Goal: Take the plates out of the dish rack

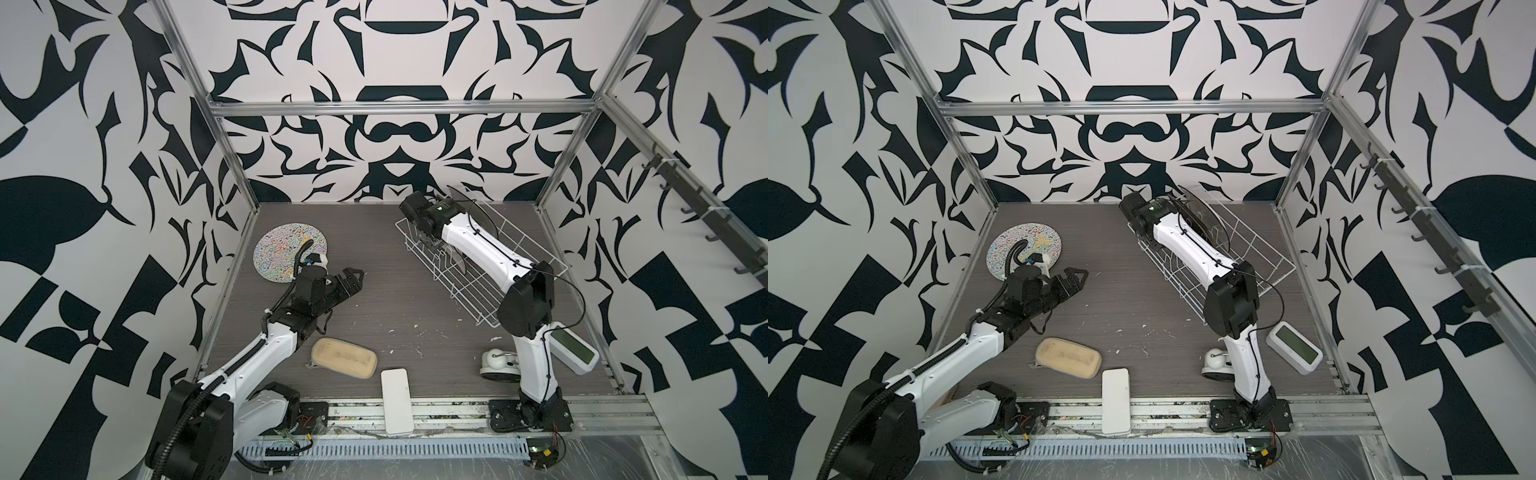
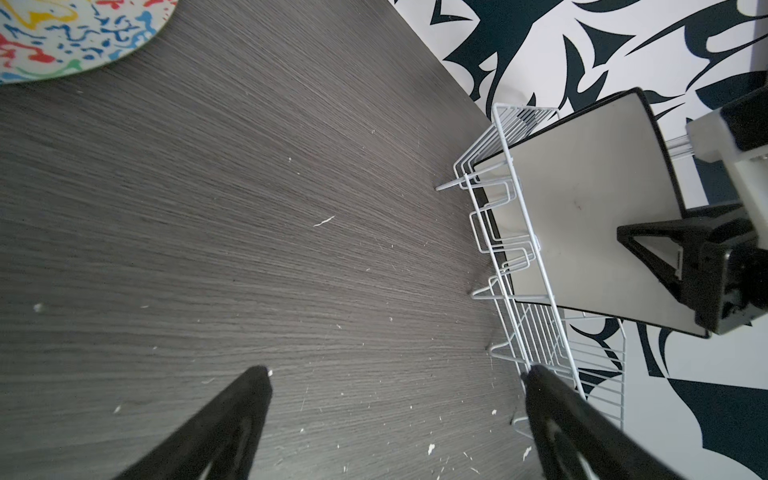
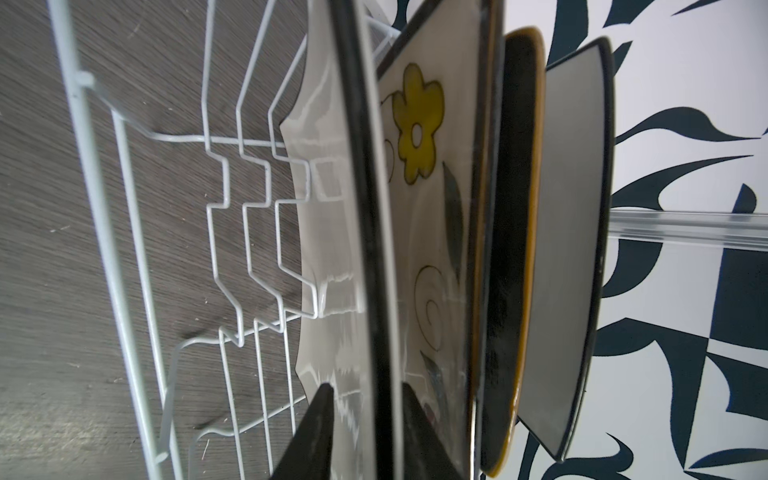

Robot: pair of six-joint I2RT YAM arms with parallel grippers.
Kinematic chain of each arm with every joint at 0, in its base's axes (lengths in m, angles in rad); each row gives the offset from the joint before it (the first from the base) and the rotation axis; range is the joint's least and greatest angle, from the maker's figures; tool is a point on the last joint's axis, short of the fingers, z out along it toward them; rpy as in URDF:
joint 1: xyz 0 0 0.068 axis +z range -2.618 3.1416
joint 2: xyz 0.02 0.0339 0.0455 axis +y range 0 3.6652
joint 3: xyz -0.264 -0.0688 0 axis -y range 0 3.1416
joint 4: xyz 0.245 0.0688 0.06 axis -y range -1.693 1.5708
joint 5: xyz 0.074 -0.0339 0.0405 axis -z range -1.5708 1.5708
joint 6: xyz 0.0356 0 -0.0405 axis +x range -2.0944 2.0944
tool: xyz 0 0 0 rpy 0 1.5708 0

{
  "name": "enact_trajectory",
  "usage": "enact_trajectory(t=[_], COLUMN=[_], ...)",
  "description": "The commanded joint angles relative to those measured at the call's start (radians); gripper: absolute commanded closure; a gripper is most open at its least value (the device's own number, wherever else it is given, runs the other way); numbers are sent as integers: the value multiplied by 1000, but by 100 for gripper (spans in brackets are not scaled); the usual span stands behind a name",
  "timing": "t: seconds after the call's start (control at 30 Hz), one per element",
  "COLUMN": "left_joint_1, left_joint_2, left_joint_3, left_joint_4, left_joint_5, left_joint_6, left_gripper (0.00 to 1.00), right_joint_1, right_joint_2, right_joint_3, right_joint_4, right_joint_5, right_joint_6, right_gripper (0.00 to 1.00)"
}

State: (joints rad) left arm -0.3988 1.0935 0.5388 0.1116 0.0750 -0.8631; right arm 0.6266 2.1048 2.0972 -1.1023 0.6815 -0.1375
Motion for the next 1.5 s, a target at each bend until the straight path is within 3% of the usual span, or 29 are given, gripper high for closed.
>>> enact_trajectory(t=[0.0, 1.3, 1.47], left_joint_1=[0, 0, 0], left_joint_2=[-1, -24, -27], left_joint_3=[-19, -36, -40], left_joint_4=[13, 8, 15], left_joint_5=[-2, -15, -10], left_joint_6=[1, -4, -11], left_gripper=[1, 0, 0], right_joint_1=[-5, -8, -9], right_joint_2=[-12, -5, -17], right_joint_3=[30, 18, 20], right_joint_4=[-18, -19, -13], right_joint_5=[9, 48, 32], right_joint_6=[-4, -42, -55], right_gripper=[72, 86, 92])
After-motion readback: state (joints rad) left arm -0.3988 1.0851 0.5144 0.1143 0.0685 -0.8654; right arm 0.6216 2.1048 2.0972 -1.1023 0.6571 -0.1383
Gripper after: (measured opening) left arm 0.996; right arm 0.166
